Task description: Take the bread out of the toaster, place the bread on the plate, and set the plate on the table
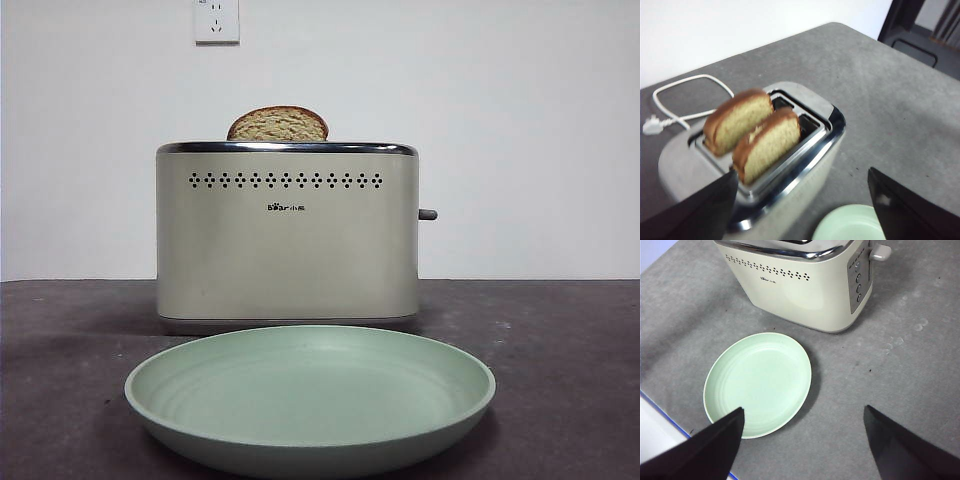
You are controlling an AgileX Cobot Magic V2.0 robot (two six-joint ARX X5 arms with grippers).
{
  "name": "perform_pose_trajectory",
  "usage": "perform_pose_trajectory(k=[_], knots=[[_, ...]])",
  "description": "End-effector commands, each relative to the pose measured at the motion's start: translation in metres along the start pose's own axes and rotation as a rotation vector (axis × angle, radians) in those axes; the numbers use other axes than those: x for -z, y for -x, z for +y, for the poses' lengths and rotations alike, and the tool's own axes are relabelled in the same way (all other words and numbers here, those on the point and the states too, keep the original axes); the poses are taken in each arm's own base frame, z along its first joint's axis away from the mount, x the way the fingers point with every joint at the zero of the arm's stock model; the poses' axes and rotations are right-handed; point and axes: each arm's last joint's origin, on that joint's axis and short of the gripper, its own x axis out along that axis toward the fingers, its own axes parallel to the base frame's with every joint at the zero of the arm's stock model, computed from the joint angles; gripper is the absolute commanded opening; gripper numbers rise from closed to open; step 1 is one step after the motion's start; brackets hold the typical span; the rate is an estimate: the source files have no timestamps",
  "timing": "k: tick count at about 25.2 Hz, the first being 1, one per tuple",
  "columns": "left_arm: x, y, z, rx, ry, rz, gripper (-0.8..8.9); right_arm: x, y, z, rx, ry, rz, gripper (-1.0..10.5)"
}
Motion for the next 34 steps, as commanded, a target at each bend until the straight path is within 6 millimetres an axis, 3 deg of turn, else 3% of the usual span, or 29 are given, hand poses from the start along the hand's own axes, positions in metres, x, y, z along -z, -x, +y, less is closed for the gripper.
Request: perform_pose_trajectory(k=[1,6,12,24,28,33,34], knots=[[-0.015,-0.023,0.007,0.021,-0.077,0.013,4.23,-0.004,0.002,0.001,-0.003,0.002,-0.012,3.8],[-0.022,-0.062,0.013,0.039,-0.138,0.066,4.17,-0.004,0.002,0.001,-0.003,0.0,-0.012,3.8],[-0.014,-0.102,0.02,0.006,-0.193,0.14,4.17,-0.004,0.002,0.001,-0.003,-0.001,-0.011,3.8],[0.01,-0.151,0.037,-0.002,-0.195,0.209,4.09,-0.004,0.002,0.001,0.004,-0.006,-0.01,3.8],[0.017,-0.158,0.035,0.017,-0.177,0.248,2.98,-0.004,0.002,0.001,0.031,-0.005,-0.01,3.8],[0.013,-0.156,0.033,0.015,-0.157,0.237,0.23,-0.004,0.002,0.001,0.03,-0.005,-0.01,3.8],[0.012,-0.156,0.033,0.013,-0.148,0.236,0.03,-0.004,0.002,0.001,0.03,-0.005,-0.01,3.8]])
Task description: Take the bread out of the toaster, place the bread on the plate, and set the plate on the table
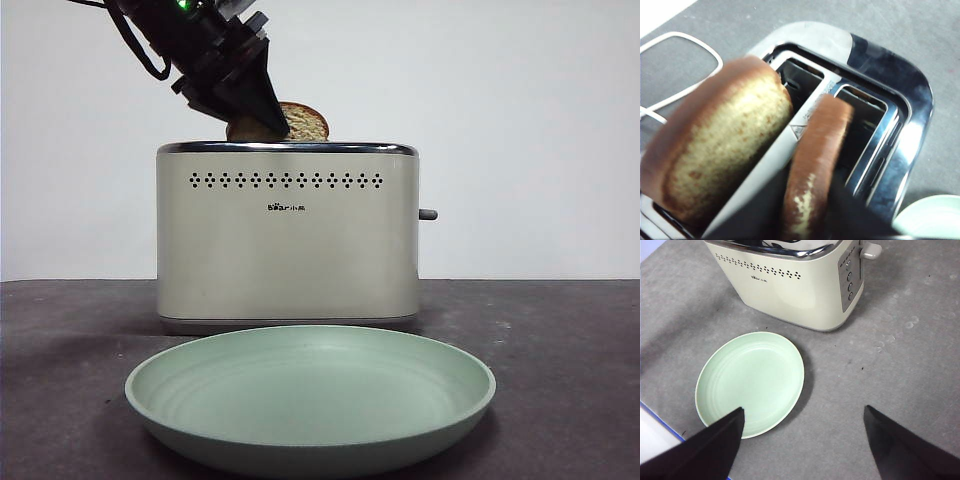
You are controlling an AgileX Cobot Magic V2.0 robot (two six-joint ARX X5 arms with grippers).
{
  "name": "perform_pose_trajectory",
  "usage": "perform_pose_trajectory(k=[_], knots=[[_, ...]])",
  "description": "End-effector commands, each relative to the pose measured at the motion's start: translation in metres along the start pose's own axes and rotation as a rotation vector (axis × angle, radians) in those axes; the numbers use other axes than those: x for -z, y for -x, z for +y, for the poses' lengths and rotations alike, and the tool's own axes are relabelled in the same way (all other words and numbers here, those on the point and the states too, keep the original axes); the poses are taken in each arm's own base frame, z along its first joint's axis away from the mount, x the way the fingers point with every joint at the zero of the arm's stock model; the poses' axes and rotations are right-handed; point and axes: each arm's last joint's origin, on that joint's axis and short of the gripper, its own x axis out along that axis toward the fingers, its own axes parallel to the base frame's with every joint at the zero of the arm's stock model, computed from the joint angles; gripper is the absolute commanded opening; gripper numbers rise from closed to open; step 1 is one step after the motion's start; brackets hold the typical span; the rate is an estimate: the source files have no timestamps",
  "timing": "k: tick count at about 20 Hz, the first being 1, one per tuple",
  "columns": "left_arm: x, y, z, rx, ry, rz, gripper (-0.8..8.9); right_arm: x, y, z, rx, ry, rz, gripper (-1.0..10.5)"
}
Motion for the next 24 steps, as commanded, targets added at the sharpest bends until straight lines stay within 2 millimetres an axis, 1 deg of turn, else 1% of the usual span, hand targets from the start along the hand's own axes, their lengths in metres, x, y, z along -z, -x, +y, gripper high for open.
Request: perform_pose_trajectory(k=[1,4,7,9,12,16,19,22,24], knots=[[-0.007,0.0,0.001,-0.004,0.016,-0.019,0.04,-0.004,0.002,0.001,0.0,0.0,-0.013,3.8],[-0.01,0.005,0.0,-0.007,0.013,-0.027,0.04,-0.004,0.002,0.001,0.0,0.0,-0.013,3.8],[-0.021,0.022,-0.003,-0.02,-0.003,-0.062,0.04,-0.004,0.002,0.001,-0.001,0.0,-0.013,3.8],[-0.032,0.041,-0.006,-0.034,-0.019,-0.1,0.04,-0.004,0.002,0.001,0.0,0.0,-0.013,3.8],[-0.049,0.073,-0.012,-0.067,-0.049,-0.176,0.04,-0.004,0.002,0.001,0.0,0.0,-0.013,3.8],[-0.062,0.118,-0.026,-0.091,-0.041,-0.257,0.04,-0.006,-0.001,0.0,-0.001,-0.012,-0.003,3.8],[-0.061,0.159,-0.045,-0.084,0.052,-0.288,0.04,-0.01,-0.01,-0.005,-0.003,-0.058,0.023,3.8],[-0.054,0.184,-0.059,-0.039,0.117,-0.279,0.04,-0.014,-0.021,-0.01,-0.013,-0.097,0.057,3.8],[-0.047,0.2,-0.069,-0.01,0.144,-0.253,0.04,-0.018,-0.032,-0.015,-0.018,-0.114,0.093,3.8]])
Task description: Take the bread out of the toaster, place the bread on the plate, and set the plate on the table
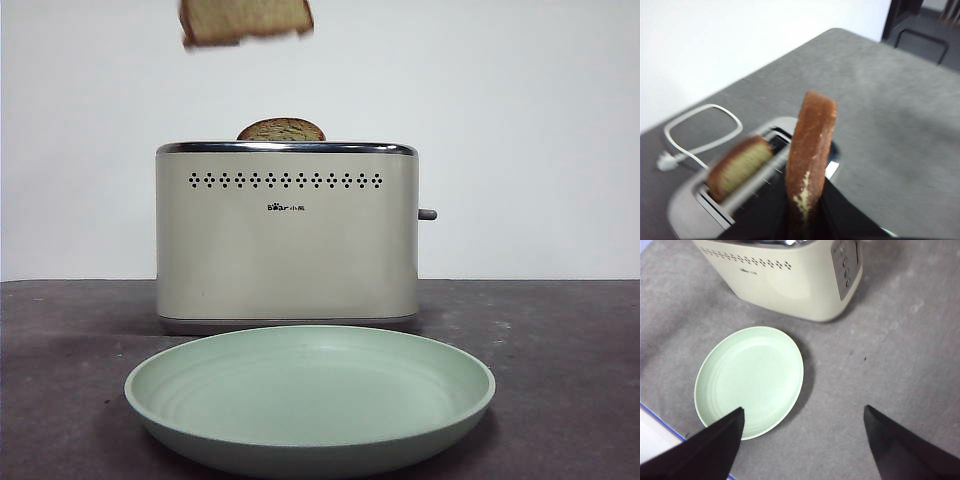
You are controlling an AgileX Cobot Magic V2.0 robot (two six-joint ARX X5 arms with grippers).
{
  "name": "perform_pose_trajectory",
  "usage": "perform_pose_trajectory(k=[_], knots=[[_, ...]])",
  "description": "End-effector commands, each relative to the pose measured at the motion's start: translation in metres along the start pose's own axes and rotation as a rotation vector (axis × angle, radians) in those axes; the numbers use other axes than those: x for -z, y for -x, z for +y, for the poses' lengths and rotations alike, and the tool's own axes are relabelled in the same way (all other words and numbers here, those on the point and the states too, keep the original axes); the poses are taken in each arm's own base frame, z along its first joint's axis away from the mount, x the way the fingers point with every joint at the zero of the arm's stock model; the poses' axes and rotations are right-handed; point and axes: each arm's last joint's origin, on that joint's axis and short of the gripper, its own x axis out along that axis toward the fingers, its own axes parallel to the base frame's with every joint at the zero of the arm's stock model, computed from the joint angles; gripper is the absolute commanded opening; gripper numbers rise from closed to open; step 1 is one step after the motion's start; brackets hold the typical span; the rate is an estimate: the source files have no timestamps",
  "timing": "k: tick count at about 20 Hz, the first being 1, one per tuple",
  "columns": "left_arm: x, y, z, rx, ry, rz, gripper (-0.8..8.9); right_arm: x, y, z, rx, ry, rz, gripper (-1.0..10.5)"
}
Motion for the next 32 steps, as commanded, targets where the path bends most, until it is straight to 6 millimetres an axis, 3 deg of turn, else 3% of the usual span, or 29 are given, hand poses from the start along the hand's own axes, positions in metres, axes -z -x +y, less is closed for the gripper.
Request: perform_pose_trajectory(k=[1,6,11,16,22,27,32], knots=[[-0.001,0.025,-0.013,0.034,0.07,0.009,0.04,-0.01,-0.01,-0.003,-0.013,-0.023,0.025,3.8],[0.012,0.055,-0.03,0.1,0.116,0.094,0.04,-0.025,-0.048,-0.01,-0.049,-0.033,0.106,3.6],[0.021,0.072,-0.042,0.187,0.147,0.141,0.04,-0.031,-0.092,-0.014,-0.083,-0.029,0.213,3.6],[0.029,0.079,-0.047,0.224,0.154,0.203,0.04,-0.028,-0.144,-0.017,-0.105,-0.025,0.335,3.5],[0.034,0.08,-0.049,0.273,0.151,0.238,0.04,-0.012,-0.212,-0.018,-0.12,-0.005,0.475,3.4],[0.034,0.08,-0.049,0.272,0.151,0.237,0.04,0.003,-0.242,-0.015,-0.136,0.007,0.542,2.8],[0.034,0.08,-0.049,0.273,0.152,0.238,0.04,0.011,-0.254,-0.018,-0.123,-0.004,0.583,1.3]])
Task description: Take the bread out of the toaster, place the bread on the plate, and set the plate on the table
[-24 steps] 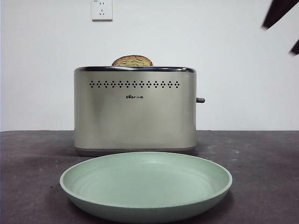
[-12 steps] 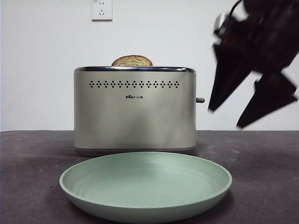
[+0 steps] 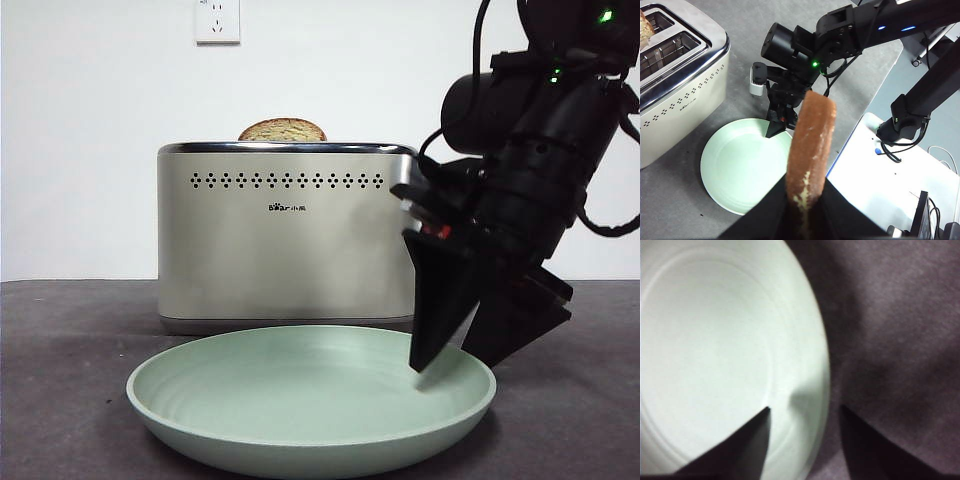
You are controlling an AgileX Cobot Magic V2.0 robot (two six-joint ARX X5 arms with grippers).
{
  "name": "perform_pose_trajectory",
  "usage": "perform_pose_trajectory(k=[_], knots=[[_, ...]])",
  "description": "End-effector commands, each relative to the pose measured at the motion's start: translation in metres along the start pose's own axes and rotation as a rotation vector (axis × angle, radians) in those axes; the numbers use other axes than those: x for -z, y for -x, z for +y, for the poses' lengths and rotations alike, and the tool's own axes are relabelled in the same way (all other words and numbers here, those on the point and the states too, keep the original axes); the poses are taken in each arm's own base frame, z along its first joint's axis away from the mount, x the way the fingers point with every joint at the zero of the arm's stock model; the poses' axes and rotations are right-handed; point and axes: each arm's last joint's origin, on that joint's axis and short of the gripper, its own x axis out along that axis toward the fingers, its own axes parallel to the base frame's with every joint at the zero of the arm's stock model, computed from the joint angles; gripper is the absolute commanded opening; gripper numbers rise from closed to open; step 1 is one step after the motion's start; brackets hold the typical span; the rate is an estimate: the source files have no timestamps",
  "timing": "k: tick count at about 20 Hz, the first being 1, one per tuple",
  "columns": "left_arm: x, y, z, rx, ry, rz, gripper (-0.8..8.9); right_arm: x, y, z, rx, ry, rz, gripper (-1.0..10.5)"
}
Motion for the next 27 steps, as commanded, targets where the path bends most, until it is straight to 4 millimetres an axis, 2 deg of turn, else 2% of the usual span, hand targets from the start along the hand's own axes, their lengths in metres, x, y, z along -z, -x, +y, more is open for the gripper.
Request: perform_pose_trajectory(k=[1,3,6,10,14,20,24,27], knots=[[-0.004,0.001,-0.001,0.009,-0.027,-0.014,0.04,-0.004,-0.008,-0.001,0.002,-0.008,0.014,0.8],[-0.004,0.0,0.0,0.01,-0.025,-0.012,0.04,-0.004,-0.008,-0.001,0.001,-0.009,0.014,0.0],[-0.006,-0.003,0.001,0.059,-0.02,-0.012,0.04,-0.004,-0.007,0.0,-0.011,-0.019,0.014,0.0],[-0.012,-0.02,0.01,0.108,0.004,0.032,0.04,-0.005,0.016,0.014,-0.09,0.005,-0.062,0.0],[-0.021,-0.059,0.025,0.206,0.043,0.136,0.04,0.0,0.056,0.034,-0.118,0.025,-0.175,0.0],[-0.025,-0.139,0.045,0.31,0.063,0.337,0.04,0.023,0.108,0.057,-0.133,0.06,-0.292,0.0],[-0.022,-0.185,0.051,0.358,0.057,0.429,0.04,0.034,0.124,0.065,-0.157,0.07,-0.32,0.0],[-0.018,-0.209,0.057,0.374,0.073,0.478,0.04,0.039,0.129,0.067,-0.163,0.071,-0.321,0.0]])
